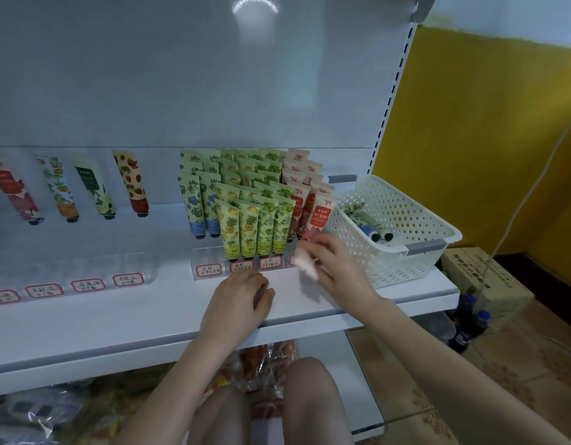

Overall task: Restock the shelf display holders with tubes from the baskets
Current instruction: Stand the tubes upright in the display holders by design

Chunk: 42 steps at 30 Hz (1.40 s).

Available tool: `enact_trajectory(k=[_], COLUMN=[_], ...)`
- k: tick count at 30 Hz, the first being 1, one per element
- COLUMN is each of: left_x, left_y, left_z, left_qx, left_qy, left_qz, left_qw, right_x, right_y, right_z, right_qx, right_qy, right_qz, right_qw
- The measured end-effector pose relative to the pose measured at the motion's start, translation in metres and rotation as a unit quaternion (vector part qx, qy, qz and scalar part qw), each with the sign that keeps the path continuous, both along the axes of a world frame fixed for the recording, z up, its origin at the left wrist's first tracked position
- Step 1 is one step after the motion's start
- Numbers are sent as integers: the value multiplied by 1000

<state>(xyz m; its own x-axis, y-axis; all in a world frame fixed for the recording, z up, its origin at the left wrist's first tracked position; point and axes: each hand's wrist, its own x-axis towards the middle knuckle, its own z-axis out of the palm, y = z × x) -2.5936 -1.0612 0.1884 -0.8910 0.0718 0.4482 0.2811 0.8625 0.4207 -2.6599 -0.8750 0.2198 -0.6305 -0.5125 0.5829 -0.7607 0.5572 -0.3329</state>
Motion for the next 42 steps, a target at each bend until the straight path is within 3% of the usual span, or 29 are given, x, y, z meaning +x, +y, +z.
enact_trajectory(k=[3,7,14,20,25,34,42], left_x=[1,1,-2,-3,-3,-4,-5], left_y=[0,0,-2,-3,-2,-3,-3], left_z=[0,-1,-3,-6,-6,-7,-7], left_qx=[-5,-10,-6,-10,-4,-3,4], left_qy=[-8,-10,-4,5,8,2,-3], left_qz=[6,8,-5,-1,4,-7,-7], left_qw=[1000,1000,1000,1000,1000,1000,1000], right_x=[6,5,-6,-3,-10,-21,-18], right_y=[-5,-18,-34,-36,-38,-43,-43], right_z=[16,24,18,42,60,64,70], right_qx=[-189,-291,-201,-244,-197,-118,-129], right_qy=[-89,-191,-203,-175,-93,-72,-77], right_qz=[-79,-117,-128,-151,-170,-187,-174], right_qw=[975,930,950,942,961,973,973])
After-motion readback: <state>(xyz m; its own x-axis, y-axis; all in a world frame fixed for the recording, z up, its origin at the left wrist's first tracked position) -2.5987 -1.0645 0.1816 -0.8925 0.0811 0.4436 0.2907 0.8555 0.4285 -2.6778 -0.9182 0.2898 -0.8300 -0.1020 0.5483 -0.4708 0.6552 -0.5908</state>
